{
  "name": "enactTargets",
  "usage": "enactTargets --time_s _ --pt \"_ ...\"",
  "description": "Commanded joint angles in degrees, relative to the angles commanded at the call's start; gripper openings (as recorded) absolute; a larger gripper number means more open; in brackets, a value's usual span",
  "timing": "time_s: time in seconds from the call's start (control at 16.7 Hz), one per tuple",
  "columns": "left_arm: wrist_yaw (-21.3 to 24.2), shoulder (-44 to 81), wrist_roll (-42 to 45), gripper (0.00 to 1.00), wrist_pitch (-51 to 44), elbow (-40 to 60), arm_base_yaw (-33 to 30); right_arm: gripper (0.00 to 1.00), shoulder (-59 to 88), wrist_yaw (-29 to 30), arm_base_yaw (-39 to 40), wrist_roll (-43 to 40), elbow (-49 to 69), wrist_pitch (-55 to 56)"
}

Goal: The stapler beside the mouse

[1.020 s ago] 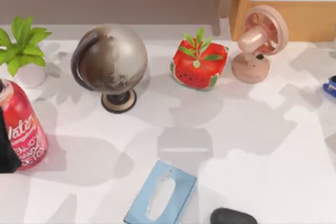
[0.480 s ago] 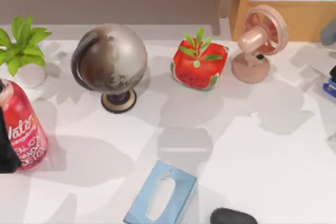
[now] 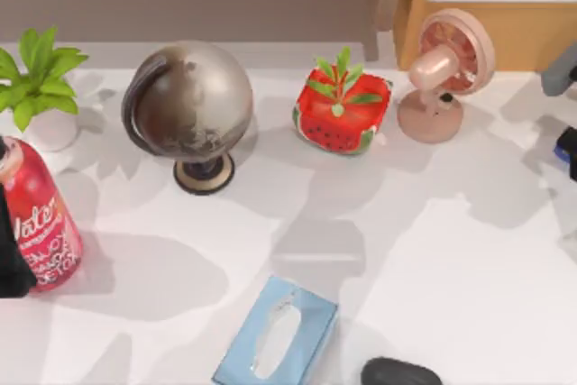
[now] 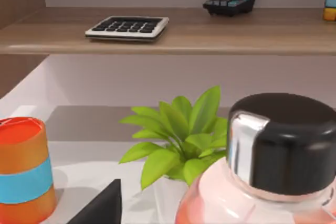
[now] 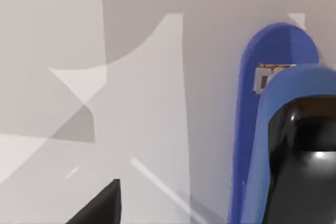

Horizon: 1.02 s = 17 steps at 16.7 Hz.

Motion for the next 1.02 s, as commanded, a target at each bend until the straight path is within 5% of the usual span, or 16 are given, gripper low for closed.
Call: enactTargets --time_s 0.36,1.02 --pt "0.0 0.0 0.0 1.00 0.0 0.0 0.0 1.00 1.4 0.0 -0.1 -0.1 -2.3 3.3" --pt "0.0 0.0 0.0 1.00 0.0 0.0 0.0 0.17 1.4 0.0 -0.1 -0.1 -2.3 3.3"
